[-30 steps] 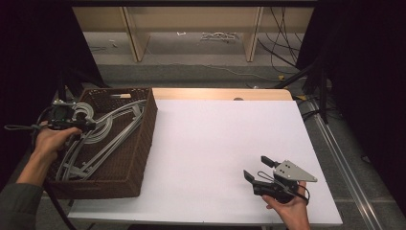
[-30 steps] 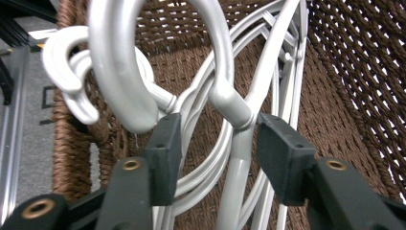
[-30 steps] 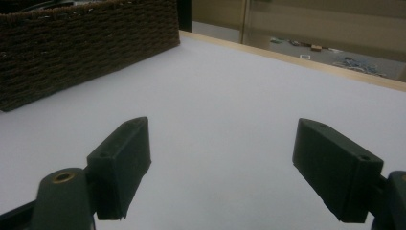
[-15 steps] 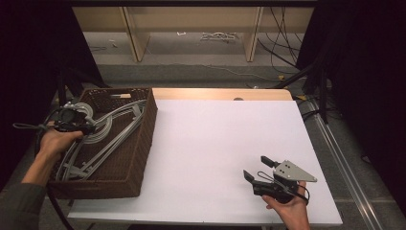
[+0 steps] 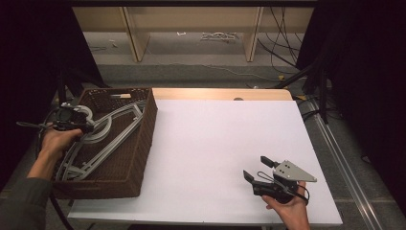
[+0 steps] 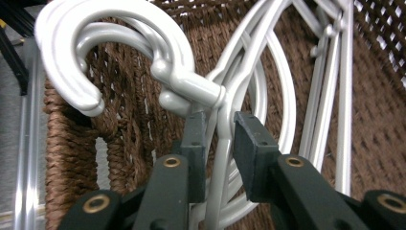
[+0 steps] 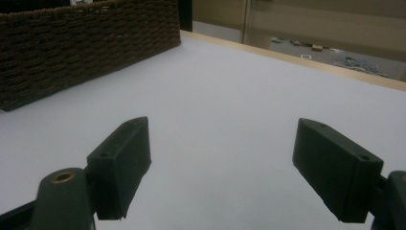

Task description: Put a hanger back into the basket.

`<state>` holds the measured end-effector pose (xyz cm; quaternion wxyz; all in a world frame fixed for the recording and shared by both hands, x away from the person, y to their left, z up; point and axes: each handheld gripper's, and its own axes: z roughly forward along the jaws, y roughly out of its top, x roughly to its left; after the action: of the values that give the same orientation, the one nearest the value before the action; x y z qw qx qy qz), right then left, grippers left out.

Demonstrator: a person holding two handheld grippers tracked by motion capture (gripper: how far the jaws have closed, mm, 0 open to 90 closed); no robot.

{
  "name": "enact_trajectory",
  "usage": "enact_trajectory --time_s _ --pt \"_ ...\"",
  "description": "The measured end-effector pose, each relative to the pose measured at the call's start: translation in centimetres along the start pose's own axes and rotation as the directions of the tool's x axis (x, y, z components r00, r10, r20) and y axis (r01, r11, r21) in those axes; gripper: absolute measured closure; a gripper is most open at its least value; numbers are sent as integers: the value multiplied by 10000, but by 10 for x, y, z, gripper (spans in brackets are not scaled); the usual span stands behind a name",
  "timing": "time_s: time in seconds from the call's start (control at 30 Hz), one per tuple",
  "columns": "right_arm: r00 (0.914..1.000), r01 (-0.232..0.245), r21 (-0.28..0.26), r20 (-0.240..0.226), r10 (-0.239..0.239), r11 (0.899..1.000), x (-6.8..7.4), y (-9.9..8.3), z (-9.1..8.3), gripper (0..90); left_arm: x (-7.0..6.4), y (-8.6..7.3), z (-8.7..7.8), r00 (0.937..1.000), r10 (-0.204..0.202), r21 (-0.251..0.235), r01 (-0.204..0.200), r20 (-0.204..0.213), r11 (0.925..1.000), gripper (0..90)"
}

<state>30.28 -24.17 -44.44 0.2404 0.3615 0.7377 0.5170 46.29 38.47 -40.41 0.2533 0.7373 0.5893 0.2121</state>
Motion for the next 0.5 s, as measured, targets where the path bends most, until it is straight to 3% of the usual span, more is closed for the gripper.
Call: enact_trajectory --time_s 0.1,0.3,0.43,0.5 --pt "10000 -26 14 11 26 10000 -1 0 0 216 -4 0 -6 9991 378 -26 -379 -192 9993 701" --pt "10000 -10 -2 15 10 10000 -1 0 0 216 -9 -1 -17 9986 502 -352 -508 -186 9981 600" --pt "10000 -46 -15 69 46 10000 -1 0 0 216 -16 -3 -27 9994 352 -965 -351 -8 9947 512" --pt "10000 -26 -21 82 26 10000 -1 0 0 216 -21 -4 -32 9985 542 -1107 -533 58 9924 474"
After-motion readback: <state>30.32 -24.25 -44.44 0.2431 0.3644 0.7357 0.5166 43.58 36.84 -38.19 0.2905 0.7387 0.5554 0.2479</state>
